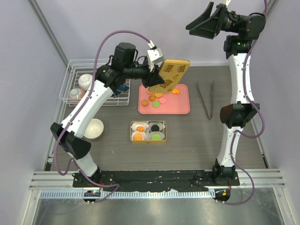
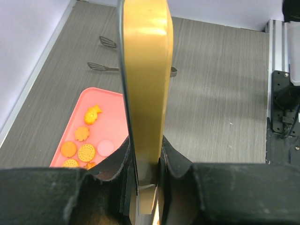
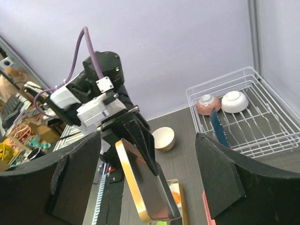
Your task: Pack the cookies
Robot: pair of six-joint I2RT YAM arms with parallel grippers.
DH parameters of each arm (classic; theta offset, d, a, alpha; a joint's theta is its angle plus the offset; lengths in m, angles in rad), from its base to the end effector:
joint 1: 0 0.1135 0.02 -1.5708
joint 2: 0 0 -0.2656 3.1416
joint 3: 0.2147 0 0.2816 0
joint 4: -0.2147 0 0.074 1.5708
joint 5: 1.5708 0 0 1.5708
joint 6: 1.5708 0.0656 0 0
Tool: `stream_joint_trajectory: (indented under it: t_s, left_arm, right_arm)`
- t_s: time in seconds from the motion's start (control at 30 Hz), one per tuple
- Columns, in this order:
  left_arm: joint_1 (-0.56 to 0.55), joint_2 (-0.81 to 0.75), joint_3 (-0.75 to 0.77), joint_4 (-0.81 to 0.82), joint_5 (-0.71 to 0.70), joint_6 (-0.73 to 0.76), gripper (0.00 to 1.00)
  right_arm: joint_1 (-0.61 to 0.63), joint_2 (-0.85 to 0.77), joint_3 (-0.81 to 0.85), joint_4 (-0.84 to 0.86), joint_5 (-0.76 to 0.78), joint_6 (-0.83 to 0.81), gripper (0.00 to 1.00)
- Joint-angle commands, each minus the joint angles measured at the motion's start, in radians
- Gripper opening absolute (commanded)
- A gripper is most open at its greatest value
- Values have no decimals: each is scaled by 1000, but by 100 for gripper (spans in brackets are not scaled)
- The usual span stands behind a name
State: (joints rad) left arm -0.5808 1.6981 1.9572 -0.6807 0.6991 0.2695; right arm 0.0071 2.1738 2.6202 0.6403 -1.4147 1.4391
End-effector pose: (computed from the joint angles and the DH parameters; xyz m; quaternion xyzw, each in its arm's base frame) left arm 0.3260 -0.2644 0.4546 0.4949 0.6417 -0.3632 0.4599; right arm 0.4316 0.0679 0.5797 -0.3564 0.5515 0.6051 0.4502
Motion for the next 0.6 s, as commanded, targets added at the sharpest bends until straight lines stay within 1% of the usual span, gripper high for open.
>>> stream_joint_trajectory:
  t_s: [0.0,0.13,0.17,0.2,0.23,0.3,0.4,0.5,0.53,0.57]
  left_arm:
    - [-11,17,68,26,-73,-41,0]
    - [-24,15,71,10,-110,-33,0]
    - [-27,12,68,12,-113,-35,0]
    - [-28,12,65,15,-113,-42,0]
    - [-31,12,63,15,-113,-46,0]
    - [-37,15,66,20,-116,-55,0]
    - [-45,23,78,18,-124,-61,0]
    - [-50,31,91,18,-131,-70,0]
    - [-50,31,92,17,-131,-72,0]
    - [-51,31,94,17,-135,-73,0]
  right_arm:
    - [-44,35,21,-180,57,-172,87]
    - [-91,50,-28,-214,77,-227,87]
    - [-99,55,-35,-229,104,-250,87]
    - [-111,64,-35,-261,118,-320,88]
    - [-116,72,-23,-325,137,-350,88]
    - [-122,102,-2,-349,178,-382,89]
    - [-122,126,63,-431,227,-457,91]
    - [-122,107,63,-582,301,-636,93]
    - [-122,92,69,-691,363,-754,93]
    - [-119,86,73,-741,393,-802,95]
